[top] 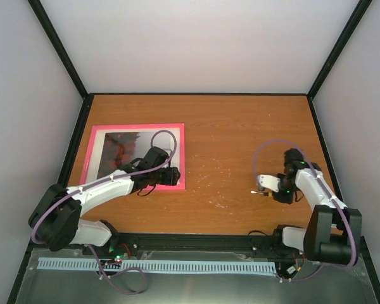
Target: Take the photo out of the frame
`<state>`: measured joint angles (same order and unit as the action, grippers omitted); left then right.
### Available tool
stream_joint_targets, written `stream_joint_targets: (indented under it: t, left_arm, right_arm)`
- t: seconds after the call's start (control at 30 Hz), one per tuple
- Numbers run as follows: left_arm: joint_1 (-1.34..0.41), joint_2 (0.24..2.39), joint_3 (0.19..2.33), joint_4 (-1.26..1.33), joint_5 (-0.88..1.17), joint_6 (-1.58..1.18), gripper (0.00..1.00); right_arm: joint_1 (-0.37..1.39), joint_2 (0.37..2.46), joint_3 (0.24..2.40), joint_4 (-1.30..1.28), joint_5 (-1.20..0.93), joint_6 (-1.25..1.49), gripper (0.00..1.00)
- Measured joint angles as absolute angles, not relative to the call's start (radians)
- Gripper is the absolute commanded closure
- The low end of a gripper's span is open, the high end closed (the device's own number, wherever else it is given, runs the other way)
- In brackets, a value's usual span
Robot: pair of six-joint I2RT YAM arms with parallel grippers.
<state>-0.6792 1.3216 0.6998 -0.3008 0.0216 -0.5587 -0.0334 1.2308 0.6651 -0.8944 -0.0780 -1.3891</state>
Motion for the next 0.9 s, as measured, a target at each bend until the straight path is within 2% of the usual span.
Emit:
stream_joint_targets:
  t: [0.17,0.33,0.37,0.5,0.6,0.77,0.9]
  left_arm:
    - [-0.679,1.351,0.7,-0.283,0.034,-0.558,0.35]
    - [-0.679,1.377,0.703,-0.277,0.039,-0.551,0.35]
    - [-0.679,1.385,0.707,-0.278,0.039,-0.55,0.35]
    - [-0.679,1.397,0.722,-0.278,0.038,-0.547,0.35]
    - [-0.679,1.397,0.729,-0.278,0.038,-0.544,0.35]
    - [-0.679,1.393,0.729,-0.293,0.025,-0.544,0.33]
    - [-0.679,1.359,0.738,-0.326,-0.013,-0.544,0.32]
  right_arm:
    - [-0.325,1.261,0.661,-0.916,-0.082,-1.534,0.86]
    - [-0.421,1.343,0.66,-0.911,-0.083,-1.593,0.84]
    - [-0.424,1.357,0.659,-0.908,-0.083,-1.597,0.81]
    - [-0.426,1.369,0.662,-0.9,-0.091,-1.609,0.57]
    - [-0.425,1.377,0.669,-0.904,-0.1,-1.61,0.46]
    - [-0.375,1.311,0.716,-0.949,-0.127,-1.589,0.42]
    - [-0.147,1.208,0.756,-0.957,-0.155,-1.49,0.41]
